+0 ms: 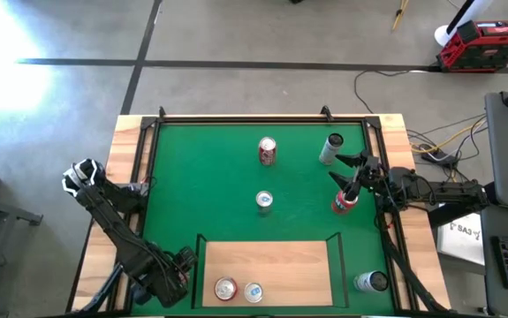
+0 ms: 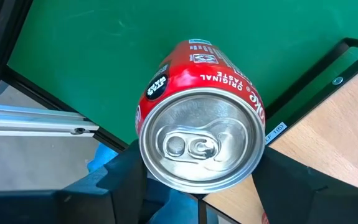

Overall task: Place canned beverage on shelf
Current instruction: Put the bottom red soda can on the shelf

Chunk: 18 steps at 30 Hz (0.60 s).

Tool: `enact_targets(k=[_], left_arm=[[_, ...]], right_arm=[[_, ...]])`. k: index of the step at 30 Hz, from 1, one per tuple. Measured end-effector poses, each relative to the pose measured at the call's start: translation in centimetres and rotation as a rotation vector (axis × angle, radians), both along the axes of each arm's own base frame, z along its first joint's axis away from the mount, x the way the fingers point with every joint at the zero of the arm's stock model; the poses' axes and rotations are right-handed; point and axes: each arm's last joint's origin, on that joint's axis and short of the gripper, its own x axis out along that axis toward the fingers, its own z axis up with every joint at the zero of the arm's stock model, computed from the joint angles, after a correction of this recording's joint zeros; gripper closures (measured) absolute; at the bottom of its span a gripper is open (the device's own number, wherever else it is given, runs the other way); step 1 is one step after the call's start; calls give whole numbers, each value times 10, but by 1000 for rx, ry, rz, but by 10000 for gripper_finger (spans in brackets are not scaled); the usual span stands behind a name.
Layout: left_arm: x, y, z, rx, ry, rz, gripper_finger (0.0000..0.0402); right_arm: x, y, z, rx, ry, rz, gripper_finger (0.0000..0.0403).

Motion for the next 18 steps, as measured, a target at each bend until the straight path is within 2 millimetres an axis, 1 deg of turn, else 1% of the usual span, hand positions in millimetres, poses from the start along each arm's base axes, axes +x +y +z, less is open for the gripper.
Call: enact_targets(k=[3, 7, 18], left_arm=[[0, 1, 0, 10, 8, 1, 171], [-1, 9, 1, 49, 42, 16, 171], [7, 55, 14, 139, 100, -33, 174]], right_arm=[[0, 0, 0, 0, 0, 0, 22], [0, 0, 0, 0, 0, 0, 22], [0, 0, 0, 0, 0, 0, 22]])
